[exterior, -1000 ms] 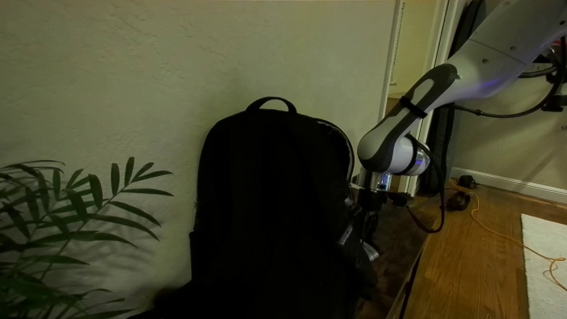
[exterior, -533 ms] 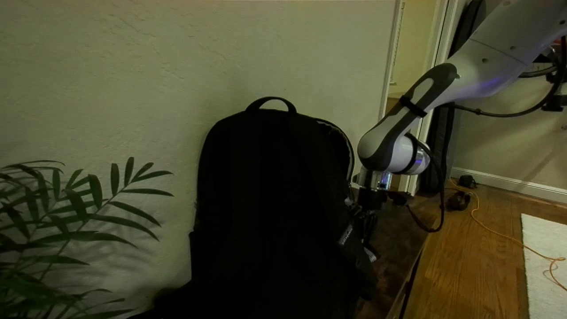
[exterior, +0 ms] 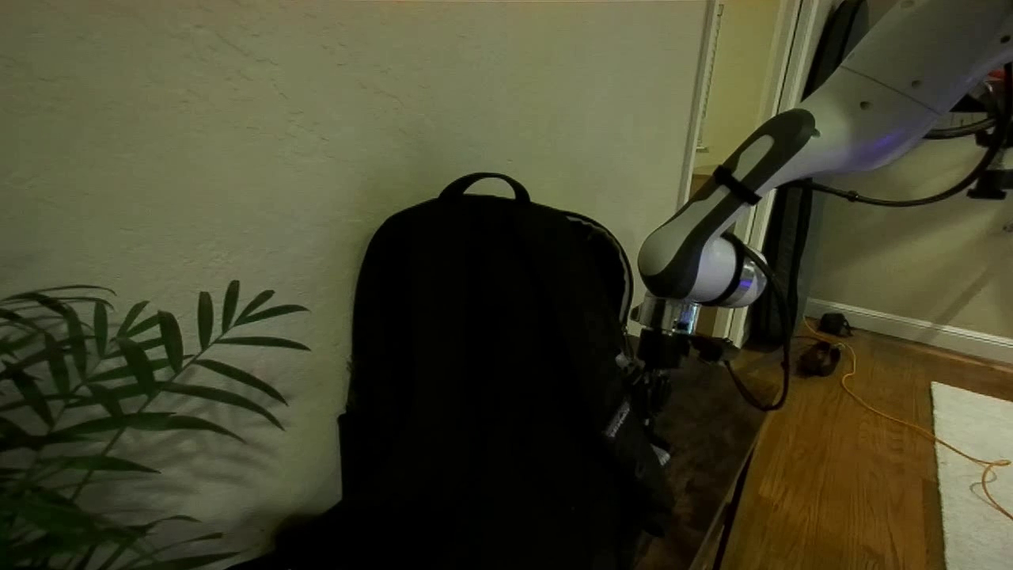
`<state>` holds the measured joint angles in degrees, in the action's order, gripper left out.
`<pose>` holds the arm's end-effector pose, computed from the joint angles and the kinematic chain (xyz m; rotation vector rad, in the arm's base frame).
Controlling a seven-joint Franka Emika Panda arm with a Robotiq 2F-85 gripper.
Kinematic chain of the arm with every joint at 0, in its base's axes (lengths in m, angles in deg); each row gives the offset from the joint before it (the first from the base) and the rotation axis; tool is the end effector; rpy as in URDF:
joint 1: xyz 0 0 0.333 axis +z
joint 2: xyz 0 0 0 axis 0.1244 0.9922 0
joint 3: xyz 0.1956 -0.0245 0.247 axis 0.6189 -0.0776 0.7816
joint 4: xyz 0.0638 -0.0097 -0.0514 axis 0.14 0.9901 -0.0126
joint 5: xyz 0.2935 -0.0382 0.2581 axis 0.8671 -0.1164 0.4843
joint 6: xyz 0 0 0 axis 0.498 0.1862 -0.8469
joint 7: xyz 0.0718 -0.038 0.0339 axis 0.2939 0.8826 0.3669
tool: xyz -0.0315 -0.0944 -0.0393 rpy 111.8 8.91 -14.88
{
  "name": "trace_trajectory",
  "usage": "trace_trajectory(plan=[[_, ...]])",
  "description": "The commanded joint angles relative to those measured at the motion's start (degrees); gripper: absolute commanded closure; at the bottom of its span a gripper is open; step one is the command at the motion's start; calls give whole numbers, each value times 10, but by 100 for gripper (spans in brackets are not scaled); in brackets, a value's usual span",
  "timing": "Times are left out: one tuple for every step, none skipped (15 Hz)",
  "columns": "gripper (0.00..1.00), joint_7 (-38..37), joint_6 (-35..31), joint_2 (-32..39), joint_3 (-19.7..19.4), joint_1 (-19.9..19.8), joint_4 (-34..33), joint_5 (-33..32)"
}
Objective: Pick up the wallet and put it in the bag
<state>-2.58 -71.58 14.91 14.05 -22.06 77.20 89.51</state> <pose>0.5962 -0.1780 0.0399 -2.7687 0.0426 0.0459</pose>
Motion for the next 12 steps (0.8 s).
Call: trace_trajectory(plan=[[99,19,28,-23,-3,-6,11,7],[98,17,30,-28,-7,-3,12,5],[98,18,34,-34,-10,-2,13,3],[98,16,36,-40,-15,2,14,-1],[98,16,37,-46,-20,5,14,-4],[98,18,37,-51,-24,7,14,-7],[98,19,40,-58,-30,10,15,-11],[98,19,40,-64,-35,14,15,-15],[98,18,40,-70,-42,18,16,-21],[98,14,37,-76,-51,25,17,-29],[98,12,35,-81,-58,31,17,-37],[98,8,31,-87,-67,40,18,-49]])
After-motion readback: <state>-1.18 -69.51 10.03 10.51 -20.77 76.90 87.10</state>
